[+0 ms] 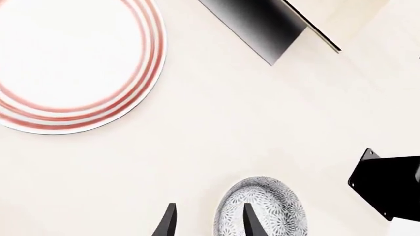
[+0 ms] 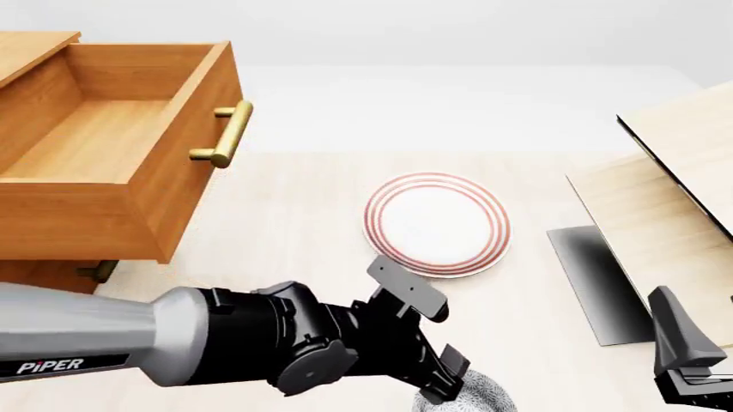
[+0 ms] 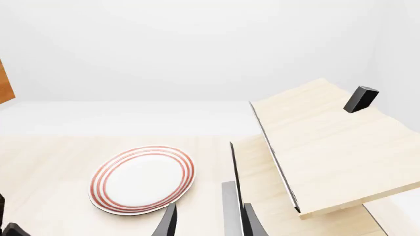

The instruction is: Open the top drawer of the cabinet and put the bowl in it.

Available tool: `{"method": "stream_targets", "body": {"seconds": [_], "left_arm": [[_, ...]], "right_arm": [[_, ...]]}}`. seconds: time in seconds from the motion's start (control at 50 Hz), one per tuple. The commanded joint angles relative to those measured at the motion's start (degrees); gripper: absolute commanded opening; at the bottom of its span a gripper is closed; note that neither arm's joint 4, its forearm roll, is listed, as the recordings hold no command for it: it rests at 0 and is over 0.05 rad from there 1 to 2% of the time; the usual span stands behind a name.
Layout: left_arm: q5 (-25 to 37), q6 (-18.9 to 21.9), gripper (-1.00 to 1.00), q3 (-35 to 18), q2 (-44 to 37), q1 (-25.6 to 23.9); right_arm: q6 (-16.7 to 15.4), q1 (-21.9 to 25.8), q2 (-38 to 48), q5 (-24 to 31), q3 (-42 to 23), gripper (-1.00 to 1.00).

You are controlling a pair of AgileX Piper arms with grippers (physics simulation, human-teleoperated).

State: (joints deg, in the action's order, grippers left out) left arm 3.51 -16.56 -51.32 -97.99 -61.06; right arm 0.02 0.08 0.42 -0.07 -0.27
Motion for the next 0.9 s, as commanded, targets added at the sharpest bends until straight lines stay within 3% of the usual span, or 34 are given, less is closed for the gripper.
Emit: {"method": "stream_targets", "body": {"seconds": [0.02, 0.9], "left_arm": [[-1.63, -1.00, 1.00, 0.08, -2.15, -0.74], [-5.86, -4.66, 1.00, -0.40, -9.47, -3.05]], "right_arm": [[-0.07, -0.01, -0.03, -0.01, 0.03, 1.00], [-0.05, -0.02, -0.03, -0.01, 0.03, 1.00]]}}
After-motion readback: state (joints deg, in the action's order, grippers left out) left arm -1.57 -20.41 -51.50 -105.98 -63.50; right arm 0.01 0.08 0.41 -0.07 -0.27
